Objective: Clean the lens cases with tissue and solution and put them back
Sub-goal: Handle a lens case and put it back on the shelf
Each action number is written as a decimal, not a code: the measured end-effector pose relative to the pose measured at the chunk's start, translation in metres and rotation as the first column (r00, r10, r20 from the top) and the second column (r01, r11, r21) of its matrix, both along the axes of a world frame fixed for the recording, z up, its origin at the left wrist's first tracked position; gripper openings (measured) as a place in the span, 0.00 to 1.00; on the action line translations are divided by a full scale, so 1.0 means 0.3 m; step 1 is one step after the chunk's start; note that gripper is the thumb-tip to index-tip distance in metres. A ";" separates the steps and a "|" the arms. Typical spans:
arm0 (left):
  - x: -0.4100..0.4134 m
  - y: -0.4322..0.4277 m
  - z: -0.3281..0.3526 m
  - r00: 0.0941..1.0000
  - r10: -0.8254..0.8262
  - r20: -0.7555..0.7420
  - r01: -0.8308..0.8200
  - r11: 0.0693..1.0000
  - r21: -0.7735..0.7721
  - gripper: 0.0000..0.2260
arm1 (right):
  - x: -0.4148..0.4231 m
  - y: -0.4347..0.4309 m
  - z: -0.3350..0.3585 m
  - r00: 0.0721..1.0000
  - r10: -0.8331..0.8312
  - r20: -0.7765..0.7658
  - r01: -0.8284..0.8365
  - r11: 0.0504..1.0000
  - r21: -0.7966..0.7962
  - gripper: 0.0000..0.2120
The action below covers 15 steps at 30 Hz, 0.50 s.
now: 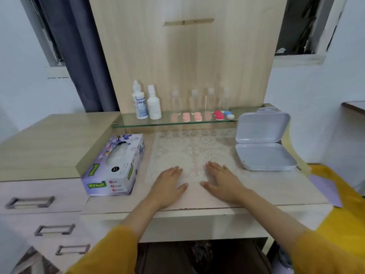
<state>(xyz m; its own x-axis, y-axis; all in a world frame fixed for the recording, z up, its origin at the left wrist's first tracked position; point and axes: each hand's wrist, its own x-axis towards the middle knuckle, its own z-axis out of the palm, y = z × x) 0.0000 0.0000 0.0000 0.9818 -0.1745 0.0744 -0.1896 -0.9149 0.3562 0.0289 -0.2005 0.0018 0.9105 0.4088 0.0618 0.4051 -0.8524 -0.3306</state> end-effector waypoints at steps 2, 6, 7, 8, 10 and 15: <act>0.006 0.004 -0.015 1.000 0.005 0.018 -0.006 0.999 0.053 0.26 | 0.007 0.000 -0.008 1.000 0.005 0.017 -0.005 1.000 -0.011 0.32; 0.035 0.005 -0.026 1.000 0.010 -0.011 -0.009 0.997 0.075 0.26 | 0.035 0.013 -0.014 1.000 0.018 0.019 -0.018 0.999 -0.028 0.34; 0.049 0.007 -0.024 1.000 0.014 -0.013 -0.013 0.997 0.072 0.27 | 0.046 0.017 -0.012 1.000 0.023 0.011 -0.023 0.999 -0.024 0.34; 0.067 0.011 -0.020 1.000 0.015 -0.009 -0.014 0.997 0.077 0.27 | 0.060 0.018 -0.010 0.999 0.037 0.008 -0.037 0.999 -0.021 0.35; 0.095 0.014 -0.018 1.000 0.020 -0.016 -0.019 0.997 0.076 0.27 | 0.077 0.022 -0.012 0.998 0.058 -0.015 -0.058 0.998 -0.012 0.36; 0.152 0.019 -0.017 1.000 0.023 -0.006 -0.023 0.998 0.059 0.26 | 0.143 0.008 -0.011 0.997 0.073 -0.011 -0.073 0.997 -0.008 0.34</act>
